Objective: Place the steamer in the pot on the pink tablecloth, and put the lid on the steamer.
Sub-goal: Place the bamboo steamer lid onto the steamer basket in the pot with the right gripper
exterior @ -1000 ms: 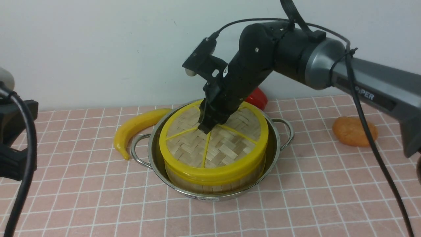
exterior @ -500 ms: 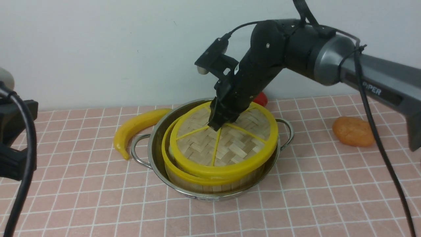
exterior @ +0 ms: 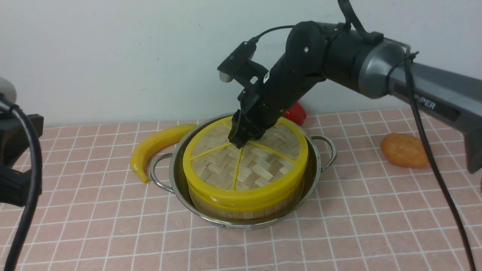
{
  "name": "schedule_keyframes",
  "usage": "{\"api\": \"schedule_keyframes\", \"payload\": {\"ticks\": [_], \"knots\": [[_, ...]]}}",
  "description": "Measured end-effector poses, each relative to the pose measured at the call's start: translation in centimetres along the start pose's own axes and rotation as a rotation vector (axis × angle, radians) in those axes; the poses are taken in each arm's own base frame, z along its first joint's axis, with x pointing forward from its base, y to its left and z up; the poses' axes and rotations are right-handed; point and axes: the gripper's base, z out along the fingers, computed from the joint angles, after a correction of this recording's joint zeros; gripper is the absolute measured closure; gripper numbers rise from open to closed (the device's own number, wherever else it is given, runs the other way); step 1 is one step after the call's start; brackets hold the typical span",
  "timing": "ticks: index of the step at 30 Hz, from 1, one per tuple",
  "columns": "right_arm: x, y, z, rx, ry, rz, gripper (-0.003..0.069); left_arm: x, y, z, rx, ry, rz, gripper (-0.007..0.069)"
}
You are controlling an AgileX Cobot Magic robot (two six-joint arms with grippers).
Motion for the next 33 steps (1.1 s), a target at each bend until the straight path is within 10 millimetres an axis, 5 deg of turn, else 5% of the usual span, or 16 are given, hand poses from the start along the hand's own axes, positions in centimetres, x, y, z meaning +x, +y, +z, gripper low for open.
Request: {"api": "schedule_keyframes", "payload": {"ticks": [22,28,33], "knots": [[0.6,-0.3,1.3,-0.003,0.037,0.014,0.0514,0.0,0.0,0.0,0.0,0.0,0.001,0.0475],[0.2,-0.2,0.6,-0.01,0.058,0.012,0.0351,0.0,0.0,0.0,0.0,0.0,0.001,0.0454],[-0.7,-0.1,-0.8,-0.016,0.077,0.027,0.0312,0.0,0.0,0.0,0.001,0.0,0.0,0.0444]]}}
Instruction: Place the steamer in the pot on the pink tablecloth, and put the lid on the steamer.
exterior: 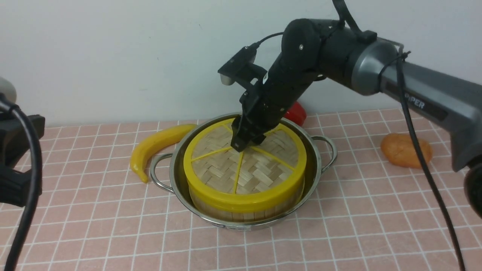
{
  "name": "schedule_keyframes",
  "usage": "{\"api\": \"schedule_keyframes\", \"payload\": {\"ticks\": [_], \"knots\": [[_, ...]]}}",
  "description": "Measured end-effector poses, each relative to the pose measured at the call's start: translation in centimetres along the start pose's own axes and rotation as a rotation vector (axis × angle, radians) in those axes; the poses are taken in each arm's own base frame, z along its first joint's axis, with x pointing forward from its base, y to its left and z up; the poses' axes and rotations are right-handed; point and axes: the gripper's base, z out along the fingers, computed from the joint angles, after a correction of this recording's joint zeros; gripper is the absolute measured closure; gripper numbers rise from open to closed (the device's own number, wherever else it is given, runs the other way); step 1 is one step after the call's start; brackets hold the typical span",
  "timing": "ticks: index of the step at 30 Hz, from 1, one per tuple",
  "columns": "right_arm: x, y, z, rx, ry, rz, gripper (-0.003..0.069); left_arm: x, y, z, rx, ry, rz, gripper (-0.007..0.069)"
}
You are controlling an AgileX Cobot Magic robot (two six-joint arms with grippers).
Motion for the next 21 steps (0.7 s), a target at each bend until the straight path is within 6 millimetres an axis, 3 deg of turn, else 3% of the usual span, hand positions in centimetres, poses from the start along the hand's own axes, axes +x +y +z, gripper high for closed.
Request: {"api": "schedule_keyframes", "payload": {"ticks": [3,6,7,8,10,11,16,21], "knots": [[-0.8,0.1,-1.3,0.004,-0.019,0.0,0.0326,0.0,0.0,0.0,0.0,0.0,0.0,0.0444],[-2.0,0.1,-3.0,0.033,-0.069,0.011,0.0408,0.0,0.0,0.0,0.0,-0.001,0.0,0.0444],[-3.0,0.0,-4.6,0.079,-0.121,0.02,0.0524,0.0,0.0,0.0,0.0,-0.002,0.0,0.0439],[-3.6,-0.1,-5.8,0.113,-0.154,0.038,0.0591,0.0,0.0,0.0,0.0,-0.002,0.0,0.0435],[-4.1,-0.2,-7.4,0.162,-0.189,0.064,0.0636,0.0,0.0,0.0,0.0,-0.003,0.0,0.0434],[-4.5,-0.2,-9.4,0.218,-0.227,0.097,0.0667,0.0,0.0,0.0,0.0,-0.003,0.0,0.0434],[-4.7,0.7,-17.0,0.345,-0.363,0.192,0.0673,0.0,0.0,0.0,0.0,-0.003,0.0,0.0434],[-4.2,2.9,-24.1,0.366,-0.507,0.21,0.0673,0.0,0.0,0.0,0.0,-0.003,0.0,0.0434]]}}
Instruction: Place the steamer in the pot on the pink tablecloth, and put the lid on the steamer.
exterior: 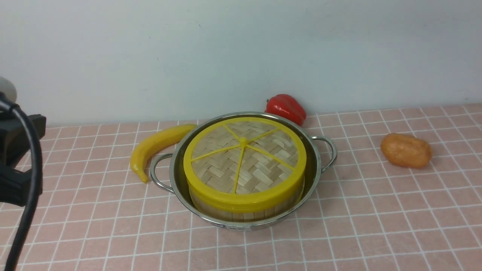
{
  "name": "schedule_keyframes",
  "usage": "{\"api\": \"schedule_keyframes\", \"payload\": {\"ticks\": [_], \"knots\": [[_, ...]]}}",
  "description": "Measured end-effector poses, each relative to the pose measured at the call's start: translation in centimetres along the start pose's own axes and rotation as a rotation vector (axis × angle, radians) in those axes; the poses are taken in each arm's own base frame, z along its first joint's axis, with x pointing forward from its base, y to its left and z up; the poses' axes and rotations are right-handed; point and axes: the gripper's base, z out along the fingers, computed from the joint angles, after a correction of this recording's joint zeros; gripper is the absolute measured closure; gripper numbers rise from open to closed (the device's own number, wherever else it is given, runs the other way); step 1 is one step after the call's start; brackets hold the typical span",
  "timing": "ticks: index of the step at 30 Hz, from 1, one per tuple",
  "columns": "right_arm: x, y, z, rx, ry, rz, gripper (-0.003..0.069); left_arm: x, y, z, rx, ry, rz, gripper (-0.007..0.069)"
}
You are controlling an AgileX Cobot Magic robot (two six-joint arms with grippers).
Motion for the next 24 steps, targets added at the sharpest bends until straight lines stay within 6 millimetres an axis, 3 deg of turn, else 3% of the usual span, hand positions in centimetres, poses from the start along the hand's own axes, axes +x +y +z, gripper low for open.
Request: {"api": "schedule_keyframes", "payload": {"ticks": [7,14,19,24], "knots": [[-1.5,-0.1,-5.3,0.01,-0.099,-0.003,0.0673,0.0,0.0,0.0,0.0,-0.003,-0.001,0.0424],[-2.6,-0.3,-12.2,0.038,-0.225,0.006,0.0671,-0.1,0.0,0.0,-0.001,-0.015,-0.025,0.0424],[-2.8,0.2,-15.9,-0.018,-0.295,0.049,0.067,-0.4,0.0,0.0,-0.003,-0.049,-0.038,0.0424],[-2.9,0.4,-18.0,-0.035,-0.333,0.053,0.0667,-0.5,0.0,0.0,-0.004,-0.06,-0.039,0.0424]]}}
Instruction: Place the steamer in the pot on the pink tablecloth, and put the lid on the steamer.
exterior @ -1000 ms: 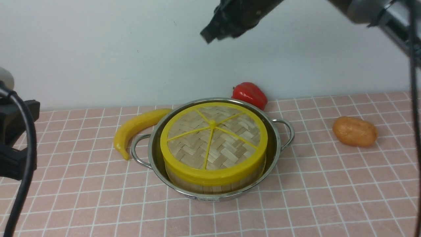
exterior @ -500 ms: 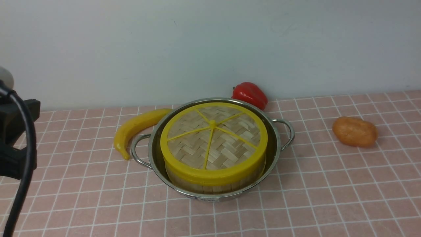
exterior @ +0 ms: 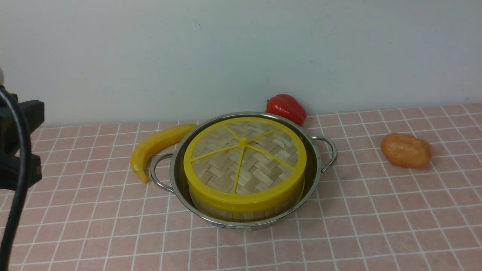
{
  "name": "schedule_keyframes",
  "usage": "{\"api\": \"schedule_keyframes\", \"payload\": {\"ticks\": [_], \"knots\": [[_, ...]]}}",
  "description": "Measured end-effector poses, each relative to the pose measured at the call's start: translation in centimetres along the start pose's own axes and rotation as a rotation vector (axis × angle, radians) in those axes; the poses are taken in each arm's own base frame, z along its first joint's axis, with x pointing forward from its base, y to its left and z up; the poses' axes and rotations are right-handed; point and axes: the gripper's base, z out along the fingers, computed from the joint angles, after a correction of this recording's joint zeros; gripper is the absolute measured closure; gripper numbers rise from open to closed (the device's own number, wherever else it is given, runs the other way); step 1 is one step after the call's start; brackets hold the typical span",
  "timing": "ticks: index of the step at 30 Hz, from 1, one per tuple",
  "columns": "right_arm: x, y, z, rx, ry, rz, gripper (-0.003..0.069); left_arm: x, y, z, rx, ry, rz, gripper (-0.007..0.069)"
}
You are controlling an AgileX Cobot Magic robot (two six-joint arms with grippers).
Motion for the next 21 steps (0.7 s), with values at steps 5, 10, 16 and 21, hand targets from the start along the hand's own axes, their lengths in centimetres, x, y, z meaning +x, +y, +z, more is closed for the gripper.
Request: {"api": "schedule_keyframes", "payload": {"ticks": [5,10,16,21], "knots": [[-0.1,0.1,-0.3,-0.005,-0.005,0.012,0.0662,0.0,0.0,0.0,0.0,0.0,0.0,0.0424],[-0.1,0.4,-0.3,-0.041,-0.004,0.045,0.0657,0.0,0.0,0.0,0.0,0.0,0.0,0.0419],[-0.1,0.9,-0.2,-0.102,0.0,0.079,0.065,0.0,0.0,0.0,0.0,0.0,0.0,0.0413],[0.9,0.4,0.9,-0.05,0.047,0.0,0.0637,0.0,0.0,0.0,0.0,0.0,0.0,0.0403]]}}
